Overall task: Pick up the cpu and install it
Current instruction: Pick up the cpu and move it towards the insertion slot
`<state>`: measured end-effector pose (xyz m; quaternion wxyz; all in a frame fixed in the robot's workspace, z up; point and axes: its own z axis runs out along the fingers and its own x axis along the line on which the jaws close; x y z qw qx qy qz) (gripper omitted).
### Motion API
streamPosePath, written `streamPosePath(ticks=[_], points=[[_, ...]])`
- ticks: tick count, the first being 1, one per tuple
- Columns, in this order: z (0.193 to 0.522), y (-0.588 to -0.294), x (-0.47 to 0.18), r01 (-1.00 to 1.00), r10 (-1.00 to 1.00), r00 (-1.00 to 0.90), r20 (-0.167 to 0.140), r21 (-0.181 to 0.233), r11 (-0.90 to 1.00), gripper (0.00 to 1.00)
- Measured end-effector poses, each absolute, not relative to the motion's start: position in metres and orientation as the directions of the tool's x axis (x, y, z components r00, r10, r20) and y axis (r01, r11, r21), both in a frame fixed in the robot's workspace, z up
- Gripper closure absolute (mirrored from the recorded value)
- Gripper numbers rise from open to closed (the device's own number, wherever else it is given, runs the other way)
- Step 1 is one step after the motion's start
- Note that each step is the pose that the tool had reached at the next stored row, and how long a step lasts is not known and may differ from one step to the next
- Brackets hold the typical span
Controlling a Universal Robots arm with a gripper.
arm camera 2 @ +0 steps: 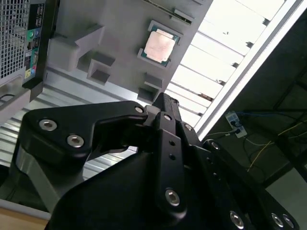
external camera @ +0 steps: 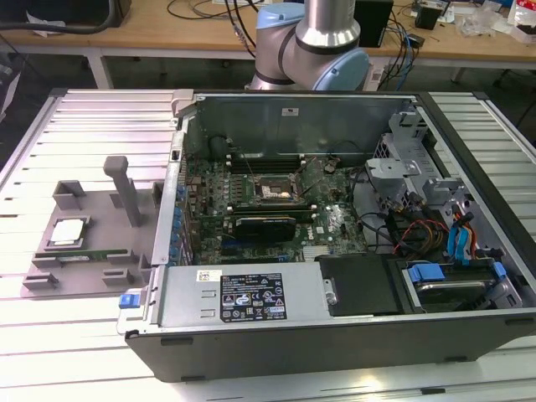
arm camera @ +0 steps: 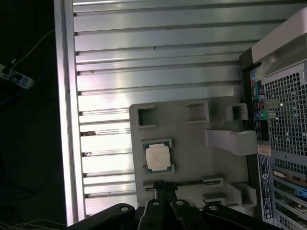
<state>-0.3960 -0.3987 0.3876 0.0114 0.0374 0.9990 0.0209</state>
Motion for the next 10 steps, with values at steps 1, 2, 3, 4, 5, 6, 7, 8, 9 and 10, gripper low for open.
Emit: streamPosePath(ticks=[1,2,3,4,5,6,7,8,9,10], points=[[0.3876,-0.3987,-0.3960,0.074,0.075,-0.997,-0.021,0.042,0.996,0.89],[0.3876,-0.3987,-0.3960,0.074,0.075,-0.997,-0.021,0.042,0.996,0.83],[0.3876,-0.3987,-0.3960,0.074,0.075,-0.997,-0.021,0.042,0.996,0.76],[0.3876,-0.3987,-0.3960,0.074,0.075,-0.997,-0.021,0.042,0.996,0.71],[0.3877,-0.3987,-0.3960,0.074,0.075,-0.997,-0.021,0.042,0.996,0.64],[0.3876,-0.3987,-0.3960,0.074,0.075,-0.997,-0.021,0.042,0.996,0.58],[0.3876,-0.3987,-0.3960,0.074,0.075,-0.997,-0.021,0.042,0.996,0.52],[0.3876,-0.3987,-0.3960,0.074,0.075,-0.997,-0.021,0.042,0.996,0.45],[0.3876,-0.3987,-0.3960,0.074,0.075,-0.997,-0.021,0.042,0.996,0.45],[0.3876,-0.3987,-0.3960,0.074,0.075,-0.997,-0.021,0.042,0.996,0.45]])
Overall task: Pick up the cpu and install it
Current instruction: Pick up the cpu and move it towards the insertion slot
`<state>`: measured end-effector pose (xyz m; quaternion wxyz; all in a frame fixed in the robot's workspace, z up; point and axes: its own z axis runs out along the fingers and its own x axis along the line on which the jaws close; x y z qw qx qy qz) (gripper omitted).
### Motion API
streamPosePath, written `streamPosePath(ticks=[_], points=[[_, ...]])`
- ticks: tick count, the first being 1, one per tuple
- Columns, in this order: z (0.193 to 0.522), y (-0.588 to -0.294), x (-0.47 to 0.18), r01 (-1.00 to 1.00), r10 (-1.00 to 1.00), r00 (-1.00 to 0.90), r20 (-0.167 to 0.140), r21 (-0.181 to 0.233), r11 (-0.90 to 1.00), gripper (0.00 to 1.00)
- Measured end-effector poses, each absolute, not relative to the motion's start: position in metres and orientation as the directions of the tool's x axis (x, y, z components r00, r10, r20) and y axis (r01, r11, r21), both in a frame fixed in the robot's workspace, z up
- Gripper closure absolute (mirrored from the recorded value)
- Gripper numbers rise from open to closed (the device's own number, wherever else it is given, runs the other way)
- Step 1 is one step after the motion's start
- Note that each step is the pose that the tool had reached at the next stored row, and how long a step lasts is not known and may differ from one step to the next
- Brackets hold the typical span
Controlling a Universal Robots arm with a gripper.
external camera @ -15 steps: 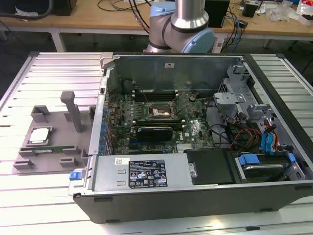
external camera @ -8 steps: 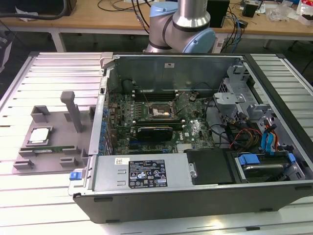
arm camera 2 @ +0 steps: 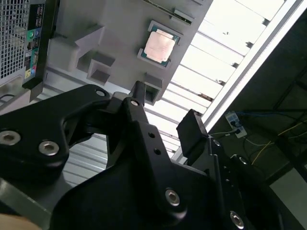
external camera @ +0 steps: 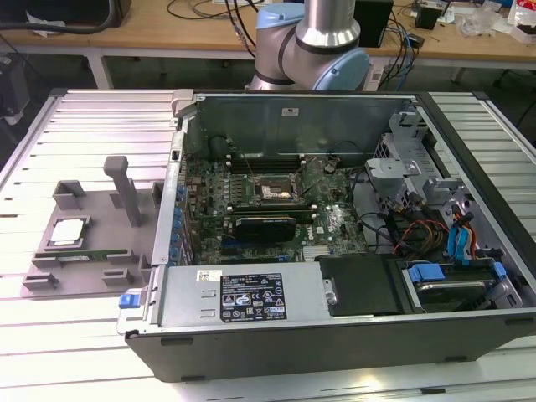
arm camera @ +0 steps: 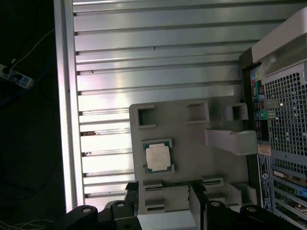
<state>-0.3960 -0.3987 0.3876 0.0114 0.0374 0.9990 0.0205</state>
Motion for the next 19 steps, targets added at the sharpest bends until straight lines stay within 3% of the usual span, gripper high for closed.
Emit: streamPosePath(ticks=[19], points=[[0.371,-0.399,-0.396,0.074,0.075,-0.997,-0.021,0.042,0.996,0.45]])
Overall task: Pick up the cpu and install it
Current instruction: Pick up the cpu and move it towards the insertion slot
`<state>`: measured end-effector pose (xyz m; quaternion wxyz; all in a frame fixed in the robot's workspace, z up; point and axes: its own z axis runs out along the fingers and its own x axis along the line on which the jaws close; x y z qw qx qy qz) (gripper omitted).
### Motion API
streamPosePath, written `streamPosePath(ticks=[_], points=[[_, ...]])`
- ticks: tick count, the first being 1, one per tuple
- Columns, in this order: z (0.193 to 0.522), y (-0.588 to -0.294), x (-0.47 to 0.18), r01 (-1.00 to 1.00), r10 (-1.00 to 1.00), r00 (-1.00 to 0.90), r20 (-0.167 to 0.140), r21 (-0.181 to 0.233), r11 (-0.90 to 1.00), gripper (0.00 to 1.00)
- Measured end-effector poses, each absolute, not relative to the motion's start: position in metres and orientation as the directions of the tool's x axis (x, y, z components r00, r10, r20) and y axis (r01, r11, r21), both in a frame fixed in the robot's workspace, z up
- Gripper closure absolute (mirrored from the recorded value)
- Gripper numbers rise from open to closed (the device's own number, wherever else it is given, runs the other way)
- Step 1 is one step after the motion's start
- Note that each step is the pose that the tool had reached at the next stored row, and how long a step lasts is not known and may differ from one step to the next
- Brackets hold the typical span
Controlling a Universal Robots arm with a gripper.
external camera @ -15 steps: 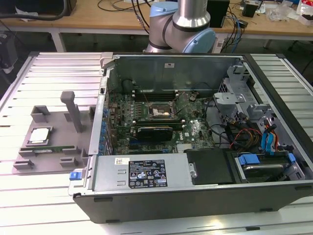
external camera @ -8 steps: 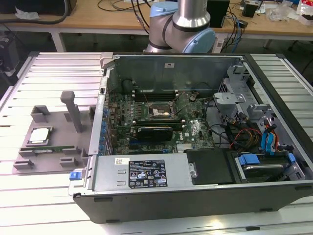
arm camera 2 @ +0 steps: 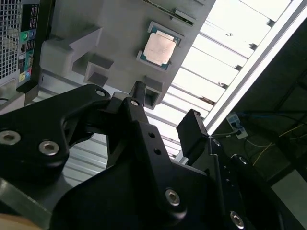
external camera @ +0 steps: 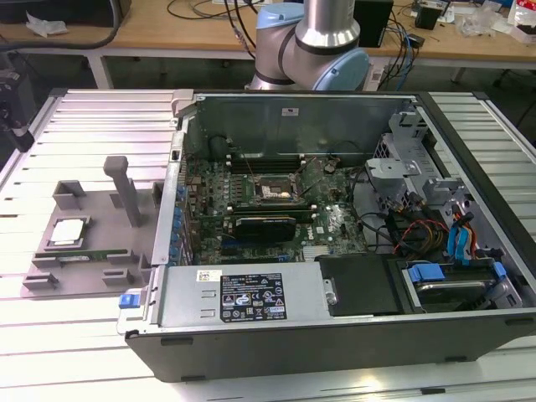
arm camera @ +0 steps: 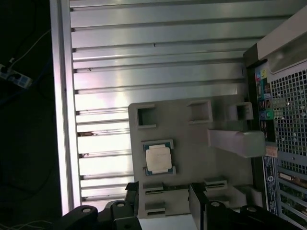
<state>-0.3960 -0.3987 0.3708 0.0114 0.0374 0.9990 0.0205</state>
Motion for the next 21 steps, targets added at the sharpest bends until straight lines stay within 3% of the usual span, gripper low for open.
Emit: streamPosePath(ticks=[21], points=[[0.346,-0.399,-0.396,0.074,0.075,-0.997,-0.021,0.042,0.996,0.45]])
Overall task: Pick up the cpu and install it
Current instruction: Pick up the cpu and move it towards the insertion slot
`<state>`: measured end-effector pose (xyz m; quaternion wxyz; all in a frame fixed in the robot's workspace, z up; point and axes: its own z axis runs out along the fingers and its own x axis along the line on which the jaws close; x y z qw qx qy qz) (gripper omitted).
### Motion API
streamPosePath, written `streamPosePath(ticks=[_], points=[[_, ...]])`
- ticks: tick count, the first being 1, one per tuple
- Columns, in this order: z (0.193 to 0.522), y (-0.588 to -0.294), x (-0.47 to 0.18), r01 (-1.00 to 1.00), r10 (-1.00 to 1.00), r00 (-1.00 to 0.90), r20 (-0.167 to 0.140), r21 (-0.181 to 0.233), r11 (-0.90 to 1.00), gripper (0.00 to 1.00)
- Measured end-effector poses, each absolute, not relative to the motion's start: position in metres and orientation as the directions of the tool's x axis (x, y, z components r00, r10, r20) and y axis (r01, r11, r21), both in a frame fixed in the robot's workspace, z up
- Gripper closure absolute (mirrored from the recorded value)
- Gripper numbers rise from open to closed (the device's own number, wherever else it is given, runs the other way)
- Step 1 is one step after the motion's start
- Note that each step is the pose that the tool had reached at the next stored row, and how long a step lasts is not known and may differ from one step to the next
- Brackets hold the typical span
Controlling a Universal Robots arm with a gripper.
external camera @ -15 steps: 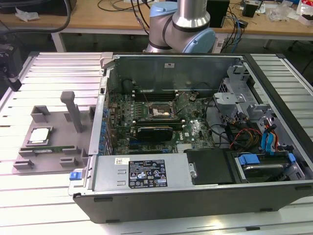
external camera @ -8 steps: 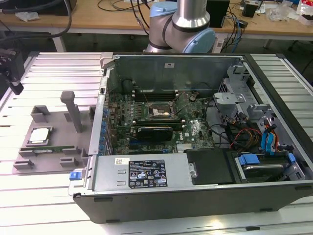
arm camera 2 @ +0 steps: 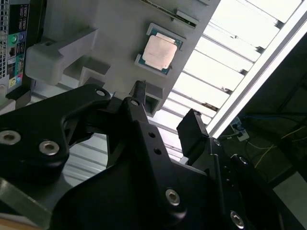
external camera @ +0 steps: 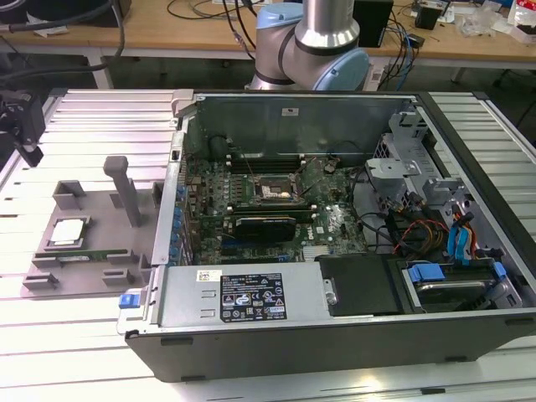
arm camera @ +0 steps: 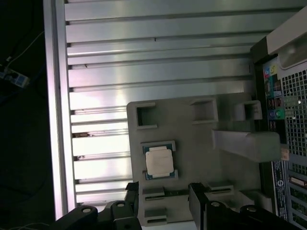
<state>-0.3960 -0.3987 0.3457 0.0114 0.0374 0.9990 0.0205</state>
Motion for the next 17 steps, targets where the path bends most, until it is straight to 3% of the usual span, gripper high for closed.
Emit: streamPosePath(ticks=[17], points=[[0.331,-0.399,-0.396,0.074,0.075,-0.997,-0.021,0.042,0.996,0.45]])
